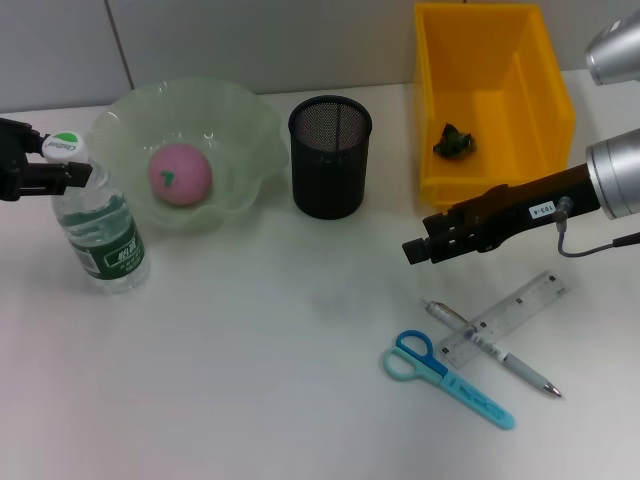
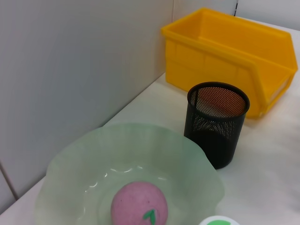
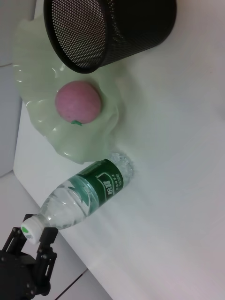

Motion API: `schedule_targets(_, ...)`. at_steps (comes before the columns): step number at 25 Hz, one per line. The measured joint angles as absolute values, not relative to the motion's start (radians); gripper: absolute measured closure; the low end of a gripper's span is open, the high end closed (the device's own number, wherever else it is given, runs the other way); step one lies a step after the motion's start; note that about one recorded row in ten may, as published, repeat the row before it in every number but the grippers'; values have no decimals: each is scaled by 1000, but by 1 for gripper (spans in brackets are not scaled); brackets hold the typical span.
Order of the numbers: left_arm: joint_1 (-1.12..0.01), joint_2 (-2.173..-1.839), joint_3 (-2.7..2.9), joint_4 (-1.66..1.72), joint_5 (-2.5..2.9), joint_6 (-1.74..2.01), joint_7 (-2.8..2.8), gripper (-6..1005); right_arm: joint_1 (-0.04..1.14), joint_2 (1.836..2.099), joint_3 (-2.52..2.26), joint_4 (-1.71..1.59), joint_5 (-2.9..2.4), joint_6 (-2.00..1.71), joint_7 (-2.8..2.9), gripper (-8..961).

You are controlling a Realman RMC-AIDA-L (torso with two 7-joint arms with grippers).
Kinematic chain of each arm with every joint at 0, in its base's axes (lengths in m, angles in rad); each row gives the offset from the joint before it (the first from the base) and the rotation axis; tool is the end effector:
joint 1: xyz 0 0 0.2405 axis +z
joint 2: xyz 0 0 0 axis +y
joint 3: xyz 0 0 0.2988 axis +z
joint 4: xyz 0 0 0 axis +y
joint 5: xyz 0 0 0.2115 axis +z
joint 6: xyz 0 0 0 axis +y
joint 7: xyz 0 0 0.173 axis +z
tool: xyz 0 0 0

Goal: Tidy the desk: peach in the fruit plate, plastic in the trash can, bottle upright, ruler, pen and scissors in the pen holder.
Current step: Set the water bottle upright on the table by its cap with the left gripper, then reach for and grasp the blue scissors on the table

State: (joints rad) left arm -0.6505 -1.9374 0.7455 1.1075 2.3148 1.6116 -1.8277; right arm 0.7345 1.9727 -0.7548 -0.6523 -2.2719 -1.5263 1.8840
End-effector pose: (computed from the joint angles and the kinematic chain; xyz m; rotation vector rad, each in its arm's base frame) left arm -0.2602 0.4267 0.0721 -2.6535 -0.5639 -0.0744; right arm 0.2675 0.4123 -0.0245 -2.7936 1.0414 0.2652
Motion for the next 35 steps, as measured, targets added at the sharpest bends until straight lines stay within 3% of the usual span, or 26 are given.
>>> schedule_targets(22, -641, -1942, 745, 1118, 2314, 1611, -1853, 429, 730, 1973, -755, -650, -2272, -1529, 1878, 231)
schedule_targets(27, -636, -1942, 745, 1120, 2307, 1614, -1855, 242, 728, 1973, -755, -650, -2272, -1529, 1878, 231)
schedule_targets(35, -635, -1945, 679, 1129, 2291, 1616, -1856, 232, 729, 1974, -755, -650, -2272, -1530, 1877, 232)
